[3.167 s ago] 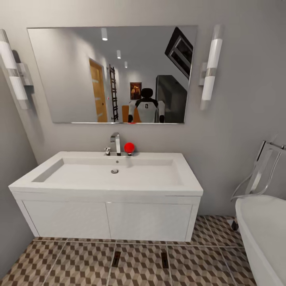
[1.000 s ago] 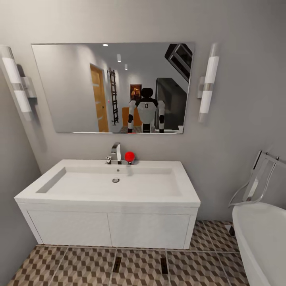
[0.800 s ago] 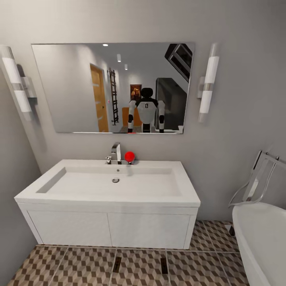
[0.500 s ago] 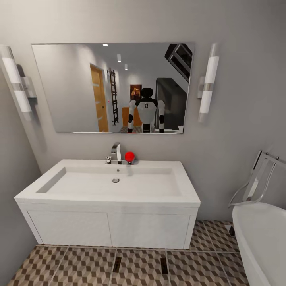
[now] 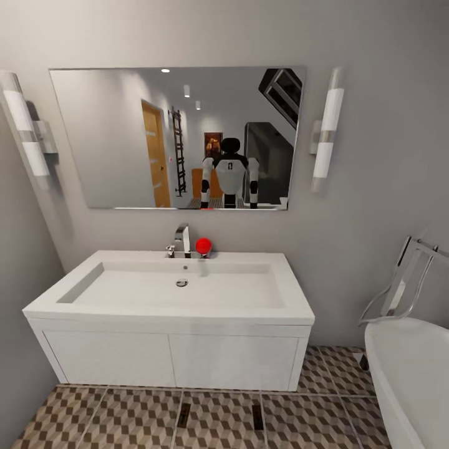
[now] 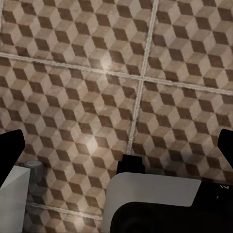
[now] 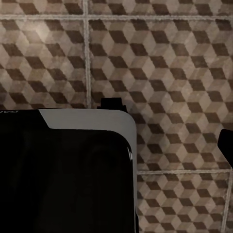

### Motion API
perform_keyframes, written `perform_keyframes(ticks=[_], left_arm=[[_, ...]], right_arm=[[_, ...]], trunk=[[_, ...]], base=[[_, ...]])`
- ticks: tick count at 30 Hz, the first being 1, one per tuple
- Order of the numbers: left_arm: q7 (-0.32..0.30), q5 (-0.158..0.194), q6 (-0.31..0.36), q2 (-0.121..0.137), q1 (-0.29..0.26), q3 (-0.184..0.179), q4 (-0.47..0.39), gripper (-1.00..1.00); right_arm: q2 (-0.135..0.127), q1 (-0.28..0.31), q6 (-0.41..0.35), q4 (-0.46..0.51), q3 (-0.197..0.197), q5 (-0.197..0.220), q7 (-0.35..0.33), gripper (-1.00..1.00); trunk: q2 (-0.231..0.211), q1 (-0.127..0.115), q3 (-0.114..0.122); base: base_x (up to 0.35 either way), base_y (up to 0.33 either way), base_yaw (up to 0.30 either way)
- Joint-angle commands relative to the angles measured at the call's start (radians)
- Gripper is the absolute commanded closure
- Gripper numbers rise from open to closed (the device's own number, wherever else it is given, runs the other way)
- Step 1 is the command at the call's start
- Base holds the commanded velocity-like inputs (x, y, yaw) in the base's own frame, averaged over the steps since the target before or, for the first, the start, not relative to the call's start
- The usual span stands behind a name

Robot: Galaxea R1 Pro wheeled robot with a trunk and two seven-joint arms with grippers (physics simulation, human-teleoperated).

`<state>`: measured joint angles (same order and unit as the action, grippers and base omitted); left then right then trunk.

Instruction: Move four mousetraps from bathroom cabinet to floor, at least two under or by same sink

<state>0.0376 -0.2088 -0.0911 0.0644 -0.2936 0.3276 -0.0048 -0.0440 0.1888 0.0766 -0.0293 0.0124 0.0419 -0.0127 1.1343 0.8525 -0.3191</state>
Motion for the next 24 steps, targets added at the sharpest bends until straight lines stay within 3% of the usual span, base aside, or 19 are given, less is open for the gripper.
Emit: perform_keyframes(ticks=[1, 24], left_arm=[[0.004, -0.011, -0.004, 0.0, -0.001, 0.007, 0.002, -1.0], [0.003, -0.009, -0.004, -0.029, -0.001, 0.007, 0.002, -1.0]], right_arm=[[0.0, 0.001, 0.006, -0.003, 0.001, 0.005, -0.001, -1.0], [0.001, 0.001, 0.005, -0.003, 0.001, 0.005, -0.004, -1.0]], trunk=[[0.001, 0.0, -0.001], [0.001, 0.0, -0.001]], base=[[0.0, 0.0, 0.0], [0.0, 0.0, 0.0]])
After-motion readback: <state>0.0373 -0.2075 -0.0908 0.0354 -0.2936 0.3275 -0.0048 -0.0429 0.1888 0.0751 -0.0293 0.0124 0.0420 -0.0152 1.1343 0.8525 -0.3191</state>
